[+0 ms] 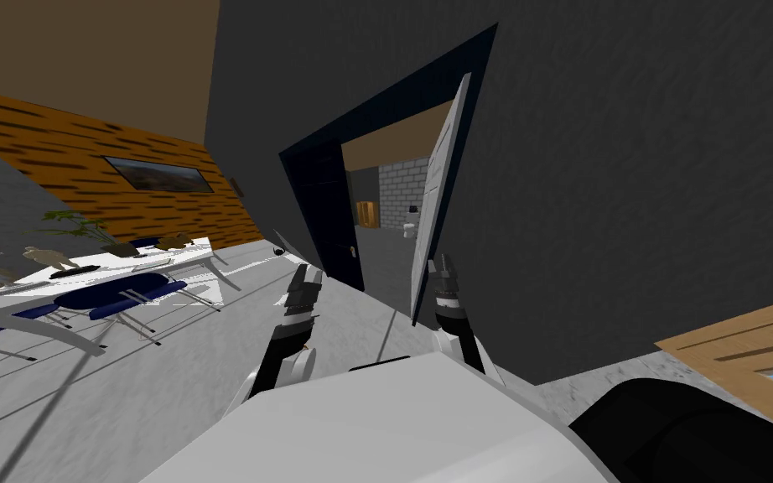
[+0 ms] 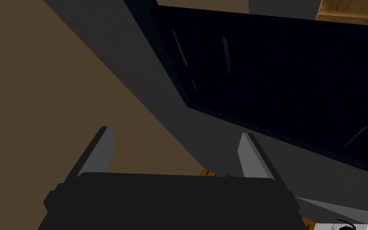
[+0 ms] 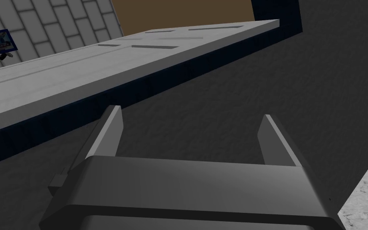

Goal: Push the door open

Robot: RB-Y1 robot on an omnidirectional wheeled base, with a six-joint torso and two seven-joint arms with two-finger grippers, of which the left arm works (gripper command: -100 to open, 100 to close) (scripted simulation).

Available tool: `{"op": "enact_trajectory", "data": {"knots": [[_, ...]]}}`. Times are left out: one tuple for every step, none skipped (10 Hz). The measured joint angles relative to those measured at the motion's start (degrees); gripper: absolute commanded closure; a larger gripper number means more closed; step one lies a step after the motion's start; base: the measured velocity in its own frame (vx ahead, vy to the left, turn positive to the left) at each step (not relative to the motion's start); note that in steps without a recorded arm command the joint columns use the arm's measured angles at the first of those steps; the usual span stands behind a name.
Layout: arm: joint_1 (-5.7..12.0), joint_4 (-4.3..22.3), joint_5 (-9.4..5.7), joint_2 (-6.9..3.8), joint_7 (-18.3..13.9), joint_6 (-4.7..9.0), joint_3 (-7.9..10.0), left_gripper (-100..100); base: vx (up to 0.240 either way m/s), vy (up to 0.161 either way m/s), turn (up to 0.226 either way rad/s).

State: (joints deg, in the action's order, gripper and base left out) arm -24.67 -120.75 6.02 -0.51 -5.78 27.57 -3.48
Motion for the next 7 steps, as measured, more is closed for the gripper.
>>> {"op": "enact_trajectory", "data": {"knots": [[0.07, 1.18, 0.19, -0.43, -0.32, 0.79, -0.05, -100, 0.101, 0.017, -0.016], [0.28, 2.33, 0.36, -0.72, -0.56, 1.52, -0.08, -100, 0.108, 0.011, -0.028], [0.84, 3.81, 0.57, -1.31, -1.00, 2.10, 0.03, -100, 0.108, 0.020, -0.031], [0.96, 5.01, 0.73, -1.89, -1.50, 2.79, 0.10, -100, 0.094, 0.024, -0.024], [1.29, 6.33, 0.91, -2.30, -1.88, 3.51, 0.15, -100, 0.095, 0.025, -0.019], [1.61, 7.48, 1.09, -2.64, -2.18, 4.09, 0.15, -100, 0.089, 0.027, -0.019], [1.95, 8.65, 1.22, -3.07, -2.53, 4.65, 0.25, -100, 0.086, 0.030, -0.022]]}}
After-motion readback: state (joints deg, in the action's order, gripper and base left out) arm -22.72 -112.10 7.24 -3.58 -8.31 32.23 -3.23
